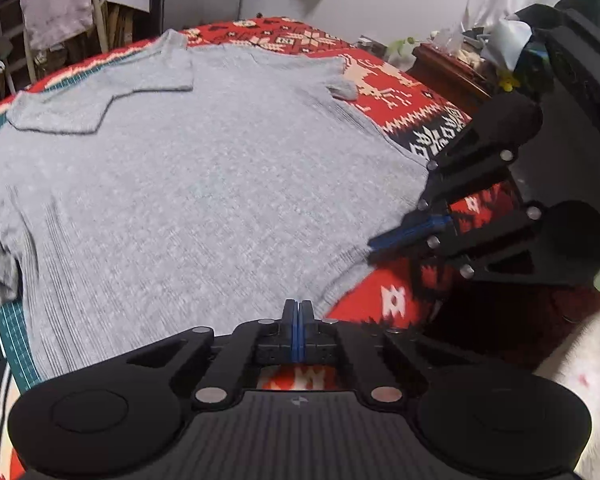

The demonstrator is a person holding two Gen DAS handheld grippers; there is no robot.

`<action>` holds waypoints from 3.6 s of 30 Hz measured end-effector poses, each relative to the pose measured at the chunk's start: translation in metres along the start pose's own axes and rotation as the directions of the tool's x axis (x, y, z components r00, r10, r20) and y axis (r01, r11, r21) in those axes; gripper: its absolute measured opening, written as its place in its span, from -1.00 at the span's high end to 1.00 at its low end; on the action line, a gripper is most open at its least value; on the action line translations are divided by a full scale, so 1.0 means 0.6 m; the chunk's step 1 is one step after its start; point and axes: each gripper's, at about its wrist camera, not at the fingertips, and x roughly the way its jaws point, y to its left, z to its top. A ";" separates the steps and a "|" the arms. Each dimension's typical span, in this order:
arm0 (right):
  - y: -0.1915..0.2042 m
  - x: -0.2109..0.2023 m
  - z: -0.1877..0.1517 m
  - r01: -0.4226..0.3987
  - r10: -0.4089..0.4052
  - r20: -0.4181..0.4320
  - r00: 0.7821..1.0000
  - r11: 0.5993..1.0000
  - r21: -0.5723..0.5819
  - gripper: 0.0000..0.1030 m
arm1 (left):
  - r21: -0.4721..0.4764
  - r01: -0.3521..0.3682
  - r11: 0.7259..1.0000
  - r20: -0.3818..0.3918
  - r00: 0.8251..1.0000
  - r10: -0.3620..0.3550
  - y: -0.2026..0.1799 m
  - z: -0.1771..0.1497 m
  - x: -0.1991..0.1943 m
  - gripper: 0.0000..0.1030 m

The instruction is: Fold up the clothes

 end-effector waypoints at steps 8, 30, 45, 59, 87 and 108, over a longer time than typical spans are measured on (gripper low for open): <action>-0.019 -0.008 -0.001 -0.046 0.046 0.006 0.999 0.996 0.075 0.96 | -0.061 0.016 0.998 0.011 1.000 -0.016 0.008 -0.011 -0.011 0.93; -0.099 -0.050 -0.013 0.071 -0.177 0.160 0.971 0.856 0.512 -0.99 | -0.242 -0.162 0.957 0.115 0.974 0.195 0.050 0.020 -0.029 -0.11; -0.086 0.047 0.002 0.255 -0.282 -0.031 0.959 0.809 0.529 -0.99 | -0.295 -0.172 0.940 0.128 0.968 0.217 0.071 0.018 -0.003 -0.49; -0.088 0.058 -0.017 0.230 -0.292 -0.002 0.957 0.751 0.619 -0.99 | -0.315 -0.206 0.927 0.117 0.960 0.253 0.048 0.021 0.014 -1.00; -0.086 0.056 -0.017 0.239 -0.303 -0.004 0.953 0.746 0.621 -0.99 | -0.134 -0.321 0.937 0.028 0.944 0.328 0.013 0.036 0.040 -1.00; -0.126 0.005 0.015 0.203 -0.316 0.069 0.946 0.744 0.636 -0.99 | -0.175 -0.198 0.964 0.177 0.957 0.229 0.050 0.047 -0.021 -0.85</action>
